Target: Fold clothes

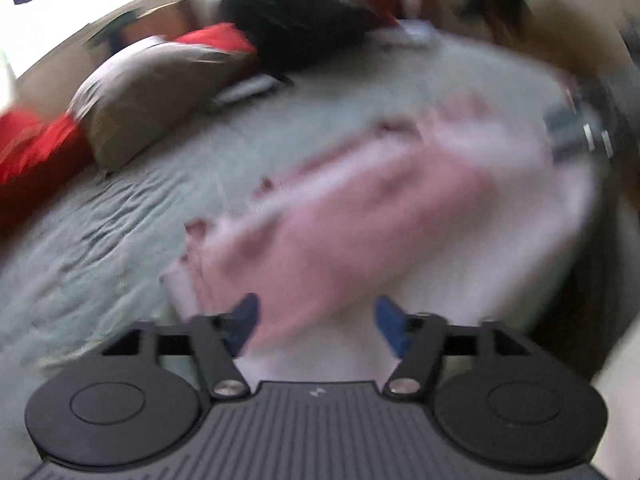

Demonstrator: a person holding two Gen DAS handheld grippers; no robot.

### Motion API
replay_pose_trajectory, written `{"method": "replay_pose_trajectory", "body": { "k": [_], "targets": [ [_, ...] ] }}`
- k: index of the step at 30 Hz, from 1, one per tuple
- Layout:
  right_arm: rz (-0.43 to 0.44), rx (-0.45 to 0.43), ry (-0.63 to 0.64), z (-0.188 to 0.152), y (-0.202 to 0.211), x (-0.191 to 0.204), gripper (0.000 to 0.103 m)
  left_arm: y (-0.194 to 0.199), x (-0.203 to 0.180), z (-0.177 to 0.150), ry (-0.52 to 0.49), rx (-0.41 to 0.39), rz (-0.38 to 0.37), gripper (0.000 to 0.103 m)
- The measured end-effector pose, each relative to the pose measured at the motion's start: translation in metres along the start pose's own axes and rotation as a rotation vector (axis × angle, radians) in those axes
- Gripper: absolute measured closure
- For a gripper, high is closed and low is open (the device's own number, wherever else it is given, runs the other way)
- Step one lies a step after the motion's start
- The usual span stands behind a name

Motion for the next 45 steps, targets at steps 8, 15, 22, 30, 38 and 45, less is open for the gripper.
{"method": "replay_pose_trajectory", "body": {
  "k": [8,15,22,30,38,45],
  "targets": [
    [-0.124,0.023,-0.03,0.005,-0.068,0.024,0.009,-0.068,0.0,0.032,0.197,-0.065,-0.063,0.021],
    [-0.176,-0.051,-0.061,-0.026,-0.083,0.027,0.0,-0.081,0.011,0.008,0.274,-0.057,-0.108,0.018],
    [-0.184,-0.069,-0.076,-0.024,-0.084,0.028,0.0,-0.1,0.039,0.034,0.315,-0.069,-0.077,0.016],
    [-0.13,-0.094,-0.143,-0.017,-0.067,0.022,0.0,-0.096,0.049,0.042,0.446,-0.062,-0.009,0.016],
    [-0.135,-0.11,-0.271,-0.012,-0.069,-0.014,0.0,-0.08,-0.001,0.027,0.359,-0.098,-0.081,0.01],
    [-0.123,-0.162,-0.274,-0.01,-0.054,-0.017,0.0,-0.08,-0.001,0.014,0.371,-0.053,-0.018,0.01]
  ]
}}
Point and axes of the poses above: each gripper's, at about its wrist camera, not at the fingertips, and y roughly against the way its jaws point, x to its left, z to its top, the point moved 3 cm from there along -y, roughly the way its jaws point, and after that the axes turned 12 degrees about x, right-handed, at the moved point
